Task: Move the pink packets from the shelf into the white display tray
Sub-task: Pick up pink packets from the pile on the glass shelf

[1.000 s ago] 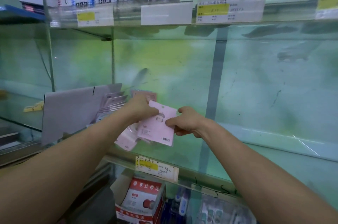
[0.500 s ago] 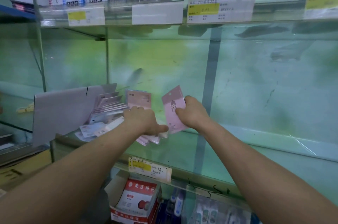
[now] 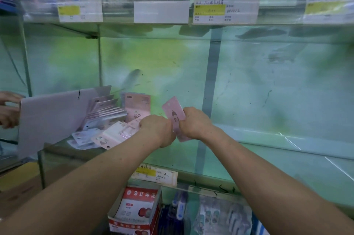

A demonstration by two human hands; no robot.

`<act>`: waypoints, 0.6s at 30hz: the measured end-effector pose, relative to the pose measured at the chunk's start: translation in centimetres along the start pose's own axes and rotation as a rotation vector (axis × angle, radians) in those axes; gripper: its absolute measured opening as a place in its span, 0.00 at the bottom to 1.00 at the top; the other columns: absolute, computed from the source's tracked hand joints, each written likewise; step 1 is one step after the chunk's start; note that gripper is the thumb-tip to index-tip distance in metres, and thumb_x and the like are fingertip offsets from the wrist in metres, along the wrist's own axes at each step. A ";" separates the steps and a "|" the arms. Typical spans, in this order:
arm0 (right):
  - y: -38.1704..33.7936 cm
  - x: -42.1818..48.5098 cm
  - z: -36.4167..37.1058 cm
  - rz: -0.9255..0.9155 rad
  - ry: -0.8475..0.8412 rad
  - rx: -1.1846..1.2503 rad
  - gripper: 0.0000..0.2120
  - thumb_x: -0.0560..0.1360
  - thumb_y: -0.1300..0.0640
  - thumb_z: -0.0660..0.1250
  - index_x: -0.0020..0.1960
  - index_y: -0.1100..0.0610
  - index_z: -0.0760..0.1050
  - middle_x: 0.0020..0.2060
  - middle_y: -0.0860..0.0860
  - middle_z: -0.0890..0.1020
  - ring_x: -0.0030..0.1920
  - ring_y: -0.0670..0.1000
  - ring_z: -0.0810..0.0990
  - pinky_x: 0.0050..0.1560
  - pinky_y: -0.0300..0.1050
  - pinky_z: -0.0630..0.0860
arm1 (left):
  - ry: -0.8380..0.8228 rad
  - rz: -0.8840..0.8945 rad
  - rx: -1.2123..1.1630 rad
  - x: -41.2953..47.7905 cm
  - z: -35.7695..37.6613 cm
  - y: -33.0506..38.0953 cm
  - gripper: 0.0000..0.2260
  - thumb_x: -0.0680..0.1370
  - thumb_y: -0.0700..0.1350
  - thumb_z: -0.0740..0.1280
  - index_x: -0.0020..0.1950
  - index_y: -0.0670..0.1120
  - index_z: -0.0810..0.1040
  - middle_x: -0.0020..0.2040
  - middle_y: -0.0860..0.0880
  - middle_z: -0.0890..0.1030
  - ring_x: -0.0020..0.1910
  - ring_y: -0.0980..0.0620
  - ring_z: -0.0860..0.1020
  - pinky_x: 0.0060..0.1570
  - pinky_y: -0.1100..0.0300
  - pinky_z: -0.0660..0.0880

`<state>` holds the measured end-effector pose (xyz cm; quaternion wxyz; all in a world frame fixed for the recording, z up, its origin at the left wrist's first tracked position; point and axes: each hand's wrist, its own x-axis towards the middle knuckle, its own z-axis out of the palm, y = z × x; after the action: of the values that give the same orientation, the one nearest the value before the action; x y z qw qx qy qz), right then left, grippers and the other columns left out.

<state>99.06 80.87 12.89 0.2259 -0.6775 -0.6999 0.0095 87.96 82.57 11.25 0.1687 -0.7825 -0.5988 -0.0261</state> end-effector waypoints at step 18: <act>2.6 -7.6 -3.8 0.131 0.178 -0.161 0.05 0.76 0.60 0.59 0.51 0.58 0.71 0.42 0.52 0.75 0.43 0.56 0.72 0.39 0.43 0.67 | 0.370 0.106 0.135 -2.8 -2.1 0.7 0.08 0.73 0.36 0.63 0.42 0.49 0.74 0.42 0.49 0.74 0.56 0.46 0.71 0.66 0.47 0.59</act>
<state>102.59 72.78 13.16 0.2309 -0.7360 -0.6298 -0.0919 88.18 79.18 12.34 0.3289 -0.7818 -0.5159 -0.1203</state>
